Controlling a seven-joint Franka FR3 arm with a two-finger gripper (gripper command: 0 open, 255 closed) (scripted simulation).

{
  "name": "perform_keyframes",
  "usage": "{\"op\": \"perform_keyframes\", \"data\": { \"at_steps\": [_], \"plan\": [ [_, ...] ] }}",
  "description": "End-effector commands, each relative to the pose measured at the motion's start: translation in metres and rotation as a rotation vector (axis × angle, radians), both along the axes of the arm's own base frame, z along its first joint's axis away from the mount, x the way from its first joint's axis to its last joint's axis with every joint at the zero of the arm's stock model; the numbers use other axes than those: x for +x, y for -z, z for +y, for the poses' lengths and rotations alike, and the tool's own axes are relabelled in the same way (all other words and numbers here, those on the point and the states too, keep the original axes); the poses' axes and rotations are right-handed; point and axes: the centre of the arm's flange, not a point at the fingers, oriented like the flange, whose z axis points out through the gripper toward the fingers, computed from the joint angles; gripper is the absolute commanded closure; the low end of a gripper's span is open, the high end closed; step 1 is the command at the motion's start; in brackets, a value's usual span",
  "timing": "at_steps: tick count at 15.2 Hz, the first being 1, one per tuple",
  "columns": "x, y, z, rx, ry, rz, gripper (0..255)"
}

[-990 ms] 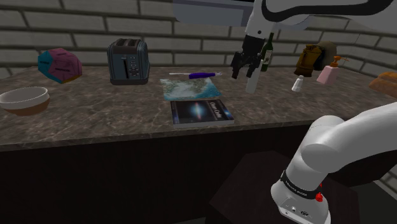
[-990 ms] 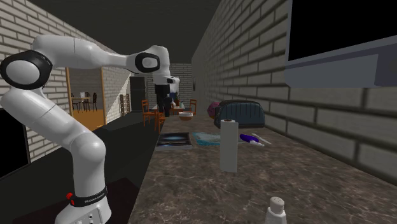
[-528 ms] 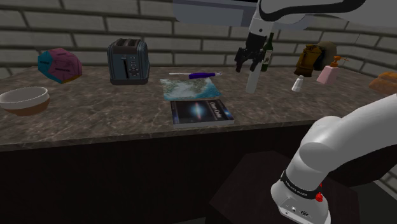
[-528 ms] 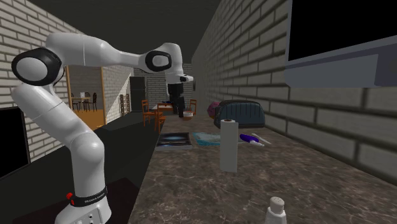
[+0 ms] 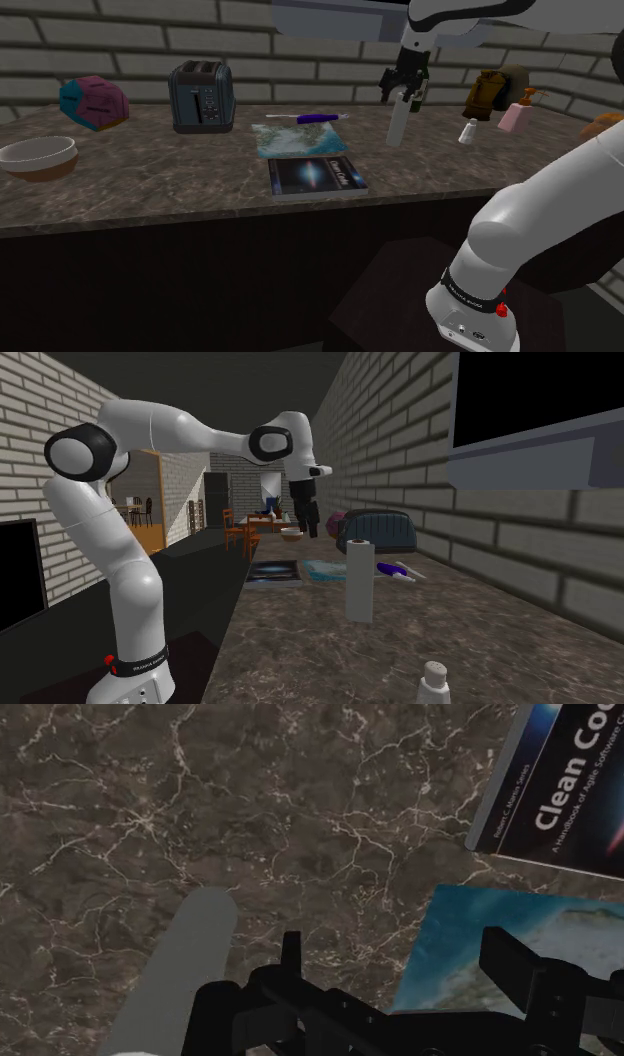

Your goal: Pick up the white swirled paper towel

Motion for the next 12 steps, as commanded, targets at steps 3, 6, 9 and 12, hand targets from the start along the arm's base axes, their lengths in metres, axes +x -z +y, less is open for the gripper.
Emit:
{"op": "perform_keyframes", "data": {
  "at_steps": [3, 6, 9, 12],
  "plan": [
    [0.002, -0.004, -0.044, -0.022, 0.05, -0.012, 0],
    [0.003, -0.009, -0.08, -0.038, 0.088, -0.02, 0],
    [0.002, -0.014, -0.116, -0.053, 0.125, -0.029, 0],
    [0.001, -0.012, -0.139, -0.063, 0.149, -0.034, 0]
  ]
}}
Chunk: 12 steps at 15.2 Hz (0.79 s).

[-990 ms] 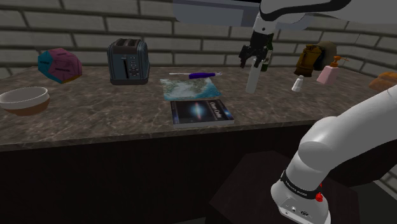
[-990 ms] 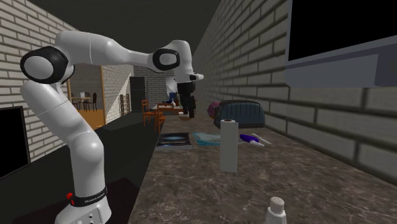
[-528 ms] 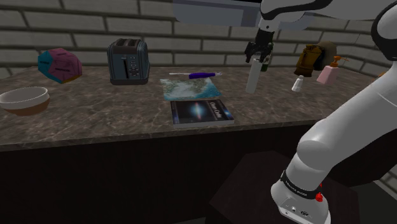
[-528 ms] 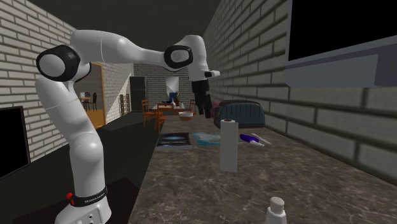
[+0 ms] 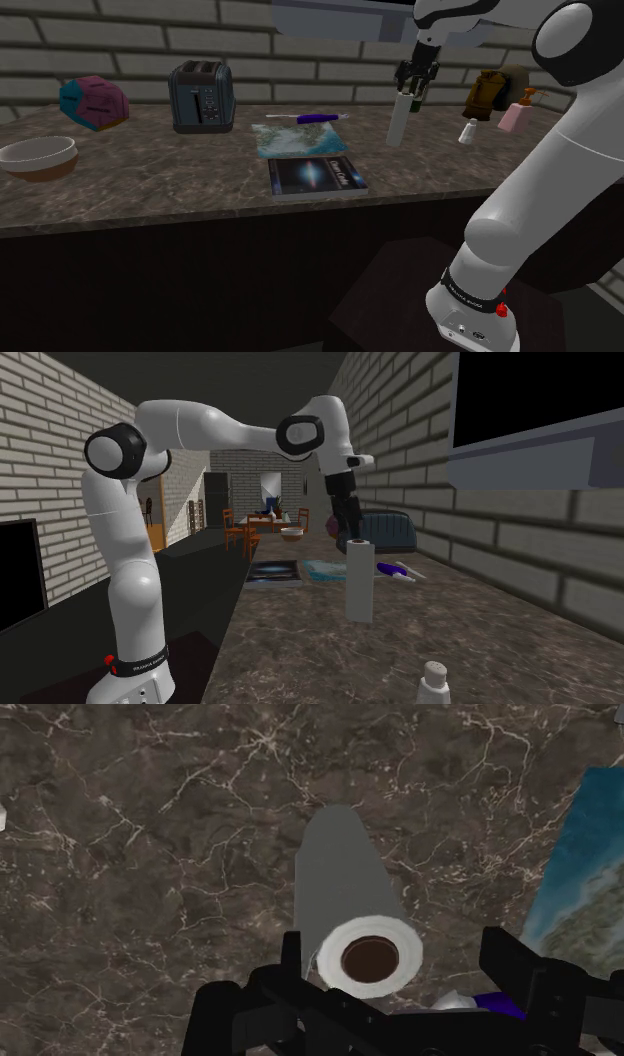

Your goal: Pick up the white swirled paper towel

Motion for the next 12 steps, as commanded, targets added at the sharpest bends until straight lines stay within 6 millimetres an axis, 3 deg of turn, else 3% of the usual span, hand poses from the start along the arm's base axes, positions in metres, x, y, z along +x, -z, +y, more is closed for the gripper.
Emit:
{"op": "perform_keyframes", "data": {
  "at_steps": [1, 6, 9, 10, 12],
  "plan": [
    [-0.001, 0.007, -0.006, -0.003, 0.006, -0.001, 0],
    [-0.001, 0.033, -0.006, -0.003, 0.006, -0.001, 0],
    [-0.001, 0.036, -0.006, -0.003, 0.006, -0.001, 0],
    [-0.001, 0.036, -0.005, -0.003, 0.006, -0.001, 255],
    [-0.001, 0.036, -0.006, -0.003, 0.006, -0.001, 255]
  ]
}}
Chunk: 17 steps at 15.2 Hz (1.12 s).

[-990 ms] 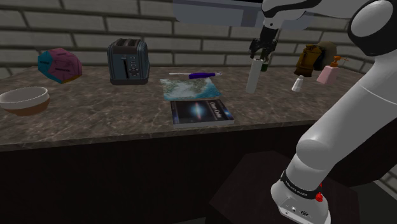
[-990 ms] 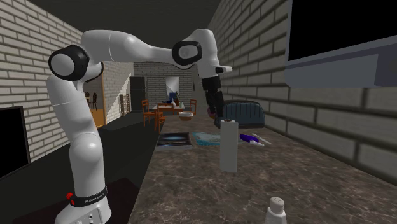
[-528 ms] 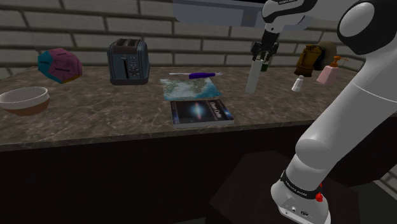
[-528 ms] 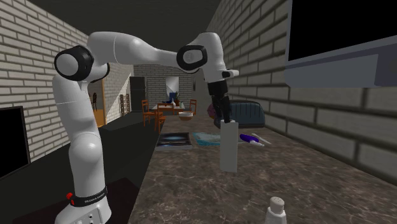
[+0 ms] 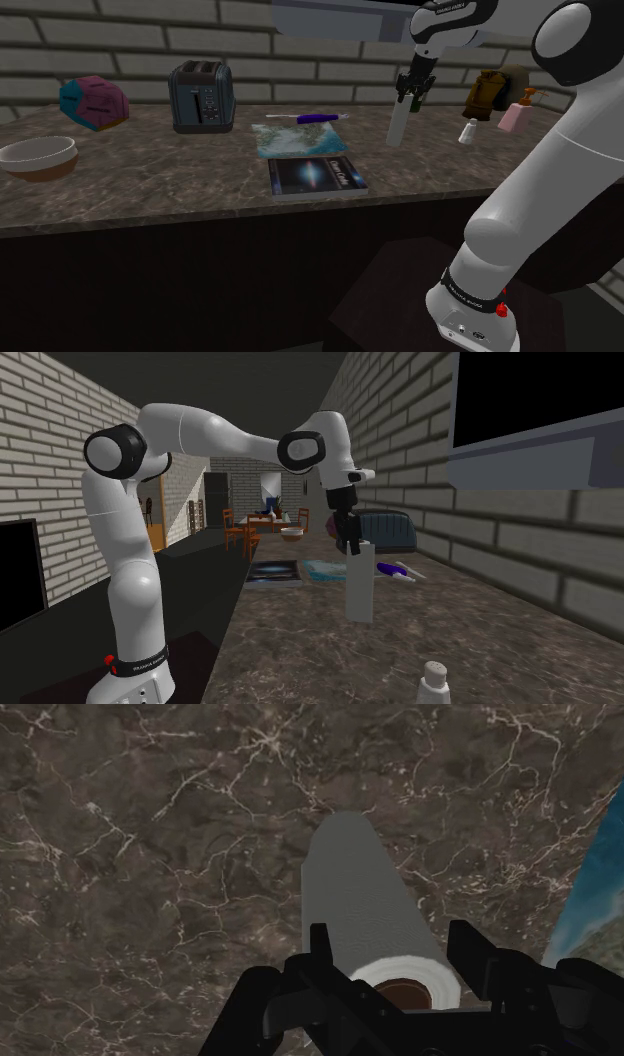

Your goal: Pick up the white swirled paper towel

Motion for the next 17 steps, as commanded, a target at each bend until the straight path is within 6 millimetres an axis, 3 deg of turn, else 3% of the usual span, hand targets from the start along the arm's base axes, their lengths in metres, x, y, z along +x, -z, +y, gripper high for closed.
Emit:
{"op": "perform_keyframes", "data": {
  "at_steps": [1, 7, 17],
  "plan": [
    [0.0, 0.001, 0.0, 0.001, 0.0, 0.001, 255],
    [0.0, 0.001, 0.0, 0.001, 0.0, 0.001, 255],
    [0.0, -0.052, 0.0, 0.001, 0.0, 0.001, 255]
  ]
}}
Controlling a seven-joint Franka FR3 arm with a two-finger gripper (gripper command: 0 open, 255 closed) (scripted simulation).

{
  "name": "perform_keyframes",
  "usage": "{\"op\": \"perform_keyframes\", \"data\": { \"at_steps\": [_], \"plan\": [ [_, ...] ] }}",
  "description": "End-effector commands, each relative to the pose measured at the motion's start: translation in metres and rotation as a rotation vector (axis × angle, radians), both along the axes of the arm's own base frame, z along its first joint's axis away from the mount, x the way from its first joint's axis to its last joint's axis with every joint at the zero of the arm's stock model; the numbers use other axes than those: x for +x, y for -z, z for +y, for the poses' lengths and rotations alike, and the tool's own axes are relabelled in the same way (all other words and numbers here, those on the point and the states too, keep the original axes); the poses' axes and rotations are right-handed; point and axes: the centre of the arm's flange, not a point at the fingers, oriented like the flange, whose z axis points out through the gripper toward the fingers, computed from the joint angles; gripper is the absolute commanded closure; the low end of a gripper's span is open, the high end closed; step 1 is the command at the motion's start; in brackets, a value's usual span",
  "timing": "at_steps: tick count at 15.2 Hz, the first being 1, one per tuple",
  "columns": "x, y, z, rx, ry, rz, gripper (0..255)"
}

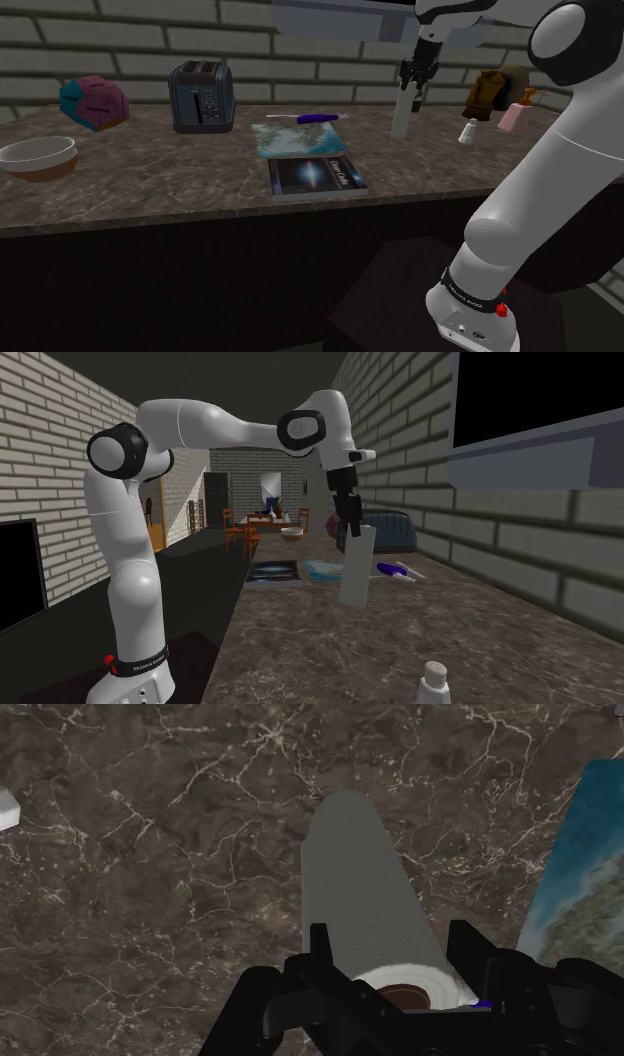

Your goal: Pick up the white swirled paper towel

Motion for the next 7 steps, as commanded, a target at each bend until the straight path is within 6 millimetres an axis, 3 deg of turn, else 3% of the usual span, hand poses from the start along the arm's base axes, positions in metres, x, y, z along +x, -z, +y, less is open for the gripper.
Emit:
{"op": "perform_keyframes", "data": {
  "at_steps": [1, 5, 7],
  "plan": [
    [0.0, -0.011, 0.001, 0.0, 0.0, 0.0, 255],
    [0.0, -0.032, 0.001, 0.0, 0.0, 0.0, 255],
    [0.0, -0.033, 0.001, 0.0, 0.0, 0.0, 255]
  ]
}}
